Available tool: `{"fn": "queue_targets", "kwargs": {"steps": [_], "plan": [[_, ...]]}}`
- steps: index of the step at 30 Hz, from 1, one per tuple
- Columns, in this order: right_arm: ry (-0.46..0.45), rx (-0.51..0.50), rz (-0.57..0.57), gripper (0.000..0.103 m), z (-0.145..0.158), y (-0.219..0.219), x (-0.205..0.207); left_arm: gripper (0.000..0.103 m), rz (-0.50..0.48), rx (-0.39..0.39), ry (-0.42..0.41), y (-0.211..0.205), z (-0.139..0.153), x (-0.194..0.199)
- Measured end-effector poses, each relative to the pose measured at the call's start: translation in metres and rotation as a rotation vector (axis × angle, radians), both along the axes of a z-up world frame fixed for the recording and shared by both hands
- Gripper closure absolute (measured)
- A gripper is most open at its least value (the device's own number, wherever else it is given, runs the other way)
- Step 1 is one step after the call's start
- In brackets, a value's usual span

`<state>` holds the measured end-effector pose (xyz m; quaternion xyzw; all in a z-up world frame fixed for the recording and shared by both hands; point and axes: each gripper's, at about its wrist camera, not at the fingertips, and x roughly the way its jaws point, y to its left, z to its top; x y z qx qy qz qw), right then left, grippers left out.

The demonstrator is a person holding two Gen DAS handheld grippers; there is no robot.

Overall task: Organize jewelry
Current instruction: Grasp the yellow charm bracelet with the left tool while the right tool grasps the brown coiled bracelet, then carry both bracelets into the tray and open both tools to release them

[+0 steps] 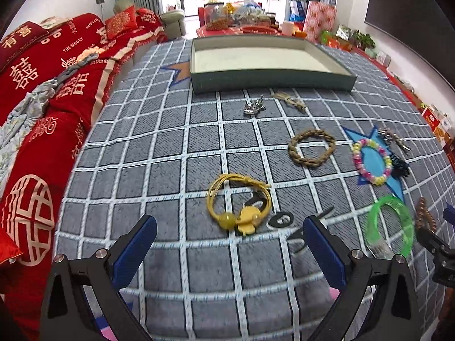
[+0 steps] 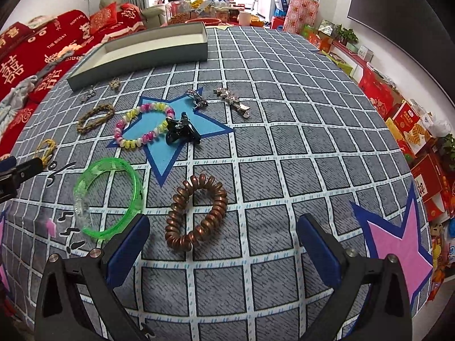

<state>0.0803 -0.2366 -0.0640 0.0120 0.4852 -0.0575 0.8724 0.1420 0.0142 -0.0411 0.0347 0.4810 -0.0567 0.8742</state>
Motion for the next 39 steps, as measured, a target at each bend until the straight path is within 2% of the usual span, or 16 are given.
{"fn": "queue_targets", "kwargs": {"steps": [1, 3, 5, 8, 9, 10, 11, 13, 15, 17, 24, 31, 34, 39], "plan": [[0.008, 0.000, -0.001, 0.001, -0.001, 0.000, 0.002, 0.000, -0.002, -0.001, 0.010, -0.001, -0.002, 0.003], [0.036, 0.008, -0.001, 0.009, -0.005, 0.001, 0.006, 0.000, -0.006, -0.005, 0.027, -0.001, -0.007, 0.009], [0.037, 0.030, -0.005, 0.013, -0.005, 0.001, 0.008, 0.000, -0.009, -0.003, 0.039, -0.002, -0.011, 0.013], [0.034, 0.030, -0.001, 0.034, -0.001, 0.002, 0.009, 0.002, -0.021, -0.013, 0.041, -0.004, -0.013, 0.016], [0.035, 0.031, 0.000, 0.043, 0.000, 0.002, 0.010, 0.007, -0.028, -0.011, 0.039, -0.005, -0.013, 0.017], [0.035, 0.035, 0.001, 0.049, 0.001, 0.002, 0.011, 0.011, -0.038, -0.011, 0.029, -0.006, -0.011, 0.017], [0.035, 0.037, 0.000, 0.060, 0.002, 0.002, 0.012, 0.021, -0.046, -0.009, 0.021, -0.008, -0.010, 0.017], [0.039, 0.044, 0.003, 0.066, 0.003, 0.001, 0.012, 0.037, -0.069, -0.013, 0.012, -0.011, -0.008, 0.017], [0.038, 0.045, 0.011, 0.075, 0.004, 0.001, 0.013, 0.074, -0.105, -0.012, -0.002, -0.015, -0.006, 0.015], [0.039, 0.052, 0.012, 0.080, 0.005, 0.000, 0.014, 0.086, -0.128, -0.022, 0.002, -0.017, -0.005, 0.016], [-0.002, 0.143, 0.035, 0.080, 0.024, -0.011, 0.022, 0.086, -0.124, -0.138, 0.035, -0.009, 0.010, 0.021], [-0.059, 0.228, 0.114, 0.080, 0.069, -0.009, 0.067, 0.086, -0.120, -0.203, -0.012, 0.001, 0.056, 0.041], [-0.084, 0.235, 0.153, 0.080, 0.090, -0.004, 0.097, 0.086, -0.132, -0.212, -0.034, 0.001, 0.075, 0.060], [-0.101, 0.251, 0.208, 0.080, 0.117, 0.012, 0.161, 0.086, -0.149, -0.169, -0.093, -0.010, 0.100, 0.104]]}}
